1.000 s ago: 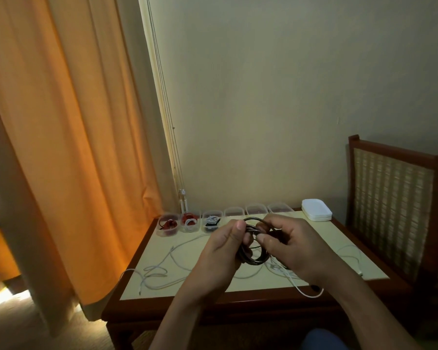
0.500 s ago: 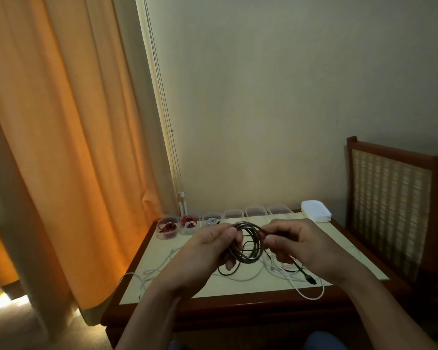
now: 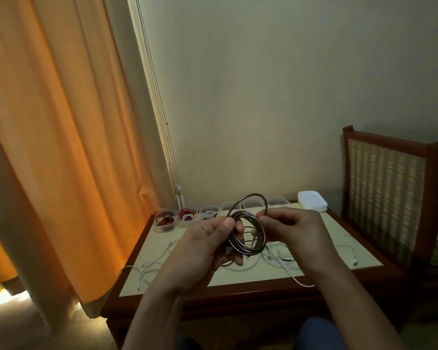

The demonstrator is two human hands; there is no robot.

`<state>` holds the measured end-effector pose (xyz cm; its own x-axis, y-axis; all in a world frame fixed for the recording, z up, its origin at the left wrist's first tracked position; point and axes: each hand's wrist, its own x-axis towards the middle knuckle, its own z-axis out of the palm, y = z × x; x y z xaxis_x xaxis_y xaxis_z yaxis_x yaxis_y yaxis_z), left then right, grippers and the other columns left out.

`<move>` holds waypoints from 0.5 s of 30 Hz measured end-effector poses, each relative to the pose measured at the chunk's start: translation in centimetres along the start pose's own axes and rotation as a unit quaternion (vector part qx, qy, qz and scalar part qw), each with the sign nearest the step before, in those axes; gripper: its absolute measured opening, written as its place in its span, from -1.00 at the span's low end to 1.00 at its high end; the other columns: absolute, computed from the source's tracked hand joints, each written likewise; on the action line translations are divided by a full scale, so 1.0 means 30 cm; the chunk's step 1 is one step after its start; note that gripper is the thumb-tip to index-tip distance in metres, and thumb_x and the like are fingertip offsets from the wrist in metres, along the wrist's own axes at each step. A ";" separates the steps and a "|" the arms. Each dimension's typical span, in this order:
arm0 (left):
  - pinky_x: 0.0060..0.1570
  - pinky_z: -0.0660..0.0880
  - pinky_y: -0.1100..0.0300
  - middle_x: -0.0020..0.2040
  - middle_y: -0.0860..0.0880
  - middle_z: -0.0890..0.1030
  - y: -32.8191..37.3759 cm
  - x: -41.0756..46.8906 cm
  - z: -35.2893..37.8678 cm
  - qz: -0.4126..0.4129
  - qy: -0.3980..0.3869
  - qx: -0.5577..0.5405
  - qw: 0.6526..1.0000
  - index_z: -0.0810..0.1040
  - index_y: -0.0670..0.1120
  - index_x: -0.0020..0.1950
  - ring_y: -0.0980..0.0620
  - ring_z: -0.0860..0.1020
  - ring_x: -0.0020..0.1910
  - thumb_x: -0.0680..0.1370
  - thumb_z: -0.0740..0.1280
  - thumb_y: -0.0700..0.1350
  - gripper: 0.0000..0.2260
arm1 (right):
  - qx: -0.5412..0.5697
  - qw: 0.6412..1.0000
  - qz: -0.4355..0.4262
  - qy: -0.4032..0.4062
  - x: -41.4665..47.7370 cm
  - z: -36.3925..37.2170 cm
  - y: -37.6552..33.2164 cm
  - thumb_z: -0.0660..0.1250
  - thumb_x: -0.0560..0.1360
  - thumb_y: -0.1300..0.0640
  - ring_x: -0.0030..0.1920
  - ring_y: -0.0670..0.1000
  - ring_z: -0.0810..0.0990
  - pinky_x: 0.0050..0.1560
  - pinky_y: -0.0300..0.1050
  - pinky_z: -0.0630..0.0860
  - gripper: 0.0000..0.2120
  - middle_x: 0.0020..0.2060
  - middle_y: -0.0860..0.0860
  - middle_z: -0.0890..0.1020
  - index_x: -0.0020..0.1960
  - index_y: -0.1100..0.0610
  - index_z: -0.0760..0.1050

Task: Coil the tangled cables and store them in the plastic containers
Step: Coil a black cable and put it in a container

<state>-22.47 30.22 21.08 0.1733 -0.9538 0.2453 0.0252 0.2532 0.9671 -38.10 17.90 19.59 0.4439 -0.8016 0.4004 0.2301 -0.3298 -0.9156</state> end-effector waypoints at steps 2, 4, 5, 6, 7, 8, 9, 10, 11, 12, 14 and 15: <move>-0.22 0.54 0.16 -0.13 -0.15 0.61 -0.008 -0.003 0.013 -0.002 -0.005 0.036 0.999 0.59 -0.23 0.01 0.01 0.57 -0.23 0.62 0.23 -0.04 -0.73 | 0.045 0.999 0.015 0.017 -0.014 0.024 -0.008 0.42 0.51 0.31 -0.17 0.11 0.74 -0.18 -0.13 0.67 -0.90 -0.19 0.16 0.74 -0.01 0.23 0.70; -0.24 0.56 0.20 -0.17 -0.10 0.60 -0.012 -0.007 0.015 -0.005 0.009 0.060 0.998 0.60 -0.22 -0.02 0.02 0.56 -0.26 0.59 0.24 -0.01 -0.71 | 0.103 0.993 0.040 0.037 -0.019 0.033 -0.023 0.41 0.52 0.31 -0.22 0.10 0.72 -0.20 -0.15 0.66 -0.90 -0.21 0.19 0.73 -0.07 0.21 0.70; -0.25 0.55 0.21 -0.20 -0.08 0.59 -0.014 -0.010 0.011 -0.007 0.018 0.072 0.997 0.60 -0.20 -0.04 0.01 0.55 -0.28 0.57 0.24 0.01 -0.71 | 0.132 0.989 0.052 0.045 -0.019 0.033 -0.028 0.40 0.52 0.31 -0.25 0.10 0.71 -0.22 -0.18 0.65 -0.89 -0.23 0.20 0.72 -0.10 0.21 0.70; -0.26 0.55 0.23 -0.21 -0.05 0.59 -0.015 -0.013 0.007 -0.009 0.025 0.085 0.996 0.61 -0.19 -0.05 0.00 0.55 -0.29 0.56 0.24 0.02 -0.70 | 0.159 0.984 0.060 0.050 -0.018 0.032 -0.034 0.39 0.52 0.32 -0.26 0.11 0.70 -0.23 -0.18 0.65 -0.87 -0.25 0.21 0.70 -0.12 0.21 0.71; -0.26 0.54 0.24 -0.23 -0.02 0.60 -0.018 -0.018 0.002 -0.012 0.029 0.096 0.995 0.61 -0.18 -0.06 0.00 0.55 -0.29 0.56 0.24 0.03 -0.70 | 0.178 0.981 0.064 0.053 -0.018 0.031 -0.035 0.39 0.52 0.32 -0.24 0.13 0.70 -0.23 -0.16 0.66 -0.87 -0.26 0.22 0.70 -0.13 0.22 0.71; -0.27 0.54 0.24 -0.24 -0.01 0.60 -0.021 -0.022 -0.001 -0.015 0.031 0.100 0.994 0.62 -0.18 -0.06 0.00 0.54 -0.30 0.56 0.23 0.04 -0.69 | 0.190 0.978 0.063 0.054 -0.018 0.031 -0.035 0.39 0.51 0.31 -0.22 0.16 0.70 -0.21 -0.15 0.67 -0.88 -0.25 0.22 0.69 -0.13 0.23 0.71; -0.27 0.53 0.24 -0.25 0.00 0.59 -0.023 -0.027 -0.002 -0.019 0.031 0.097 0.995 0.61 -0.18 -0.06 0.00 0.54 -0.31 0.56 0.23 0.03 -0.69 | 0.198 0.977 0.063 0.057 -0.019 0.033 -0.036 0.40 0.49 0.29 -0.21 0.17 0.70 -0.20 -0.14 0.67 -0.90 -0.25 0.22 0.69 -0.12 0.23 0.71; -0.28 0.53 0.24 -0.25 -0.01 0.59 -0.026 -0.031 -0.003 -0.023 0.031 0.090 0.995 0.61 -0.20 -0.05 0.01 0.54 -0.32 0.57 0.23 0.03 -0.69 | 0.208 0.974 0.065 0.059 -0.021 0.037 -0.038 0.42 0.46 0.27 -0.21 0.17 0.71 -0.21 -0.14 0.68 -0.90 -0.25 0.22 0.69 -0.11 0.25 0.70; -0.27 0.53 0.23 -0.24 -0.03 0.59 -0.029 -0.035 -0.002 -0.027 0.031 0.083 0.996 0.61 -0.21 -0.04 0.01 0.54 -0.32 0.57 0.23 0.02 -0.69 | 0.222 0.971 0.072 0.060 -0.024 0.040 -0.038 0.43 0.42 0.25 -0.23 0.15 0.71 -0.22 -0.15 0.68 -0.87 -0.25 0.22 0.69 -0.09 0.28 0.69; -0.27 0.53 0.22 -0.23 -0.06 0.59 -0.033 -0.037 -0.002 -0.029 0.031 0.078 0.996 0.61 -0.21 -0.03 0.00 0.54 -0.31 0.58 0.23 0.02 -0.69 | 0.239 0.966 0.081 0.058 -0.027 0.042 -0.038 0.43 0.39 0.24 -0.26 0.12 0.71 -0.24 -0.15 0.68 -0.83 -0.26 0.21 0.68 -0.07 0.31 0.67; -0.25 0.53 0.17 -0.20 -0.12 0.59 -0.046 -0.045 -0.002 -0.031 0.036 0.070 0.996 0.62 -0.20 -0.03 -0.03 0.54 -0.30 0.58 0.25 0.03 -0.69 | 0.266 0.958 0.101 0.047 -0.039 0.046 -0.038 0.43 0.37 0.23 -0.33 0.06 0.68 -0.30 -0.18 0.66 -0.78 -0.28 0.21 0.67 -0.06 0.35 0.64; -0.25 0.52 0.16 -0.20 -0.14 0.59 -0.053 -0.051 -0.002 -0.032 0.043 0.065 0.996 0.63 -0.20 -0.03 -0.05 0.54 -0.29 0.58 0.26 0.03 -0.69 | 0.270 0.956 0.111 0.037 -0.048 0.048 -0.036 0.43 0.37 0.23 -0.34 0.04 0.66 -0.32 -0.19 0.65 -0.79 -0.28 0.21 0.67 -0.06 0.36 0.64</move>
<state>-22.70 31.27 19.15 0.2584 -0.9488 0.1818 -0.0887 0.1641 0.9825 -37.76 20.12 20.06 0.4762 -0.8613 0.1770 0.5602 0.1420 -0.8161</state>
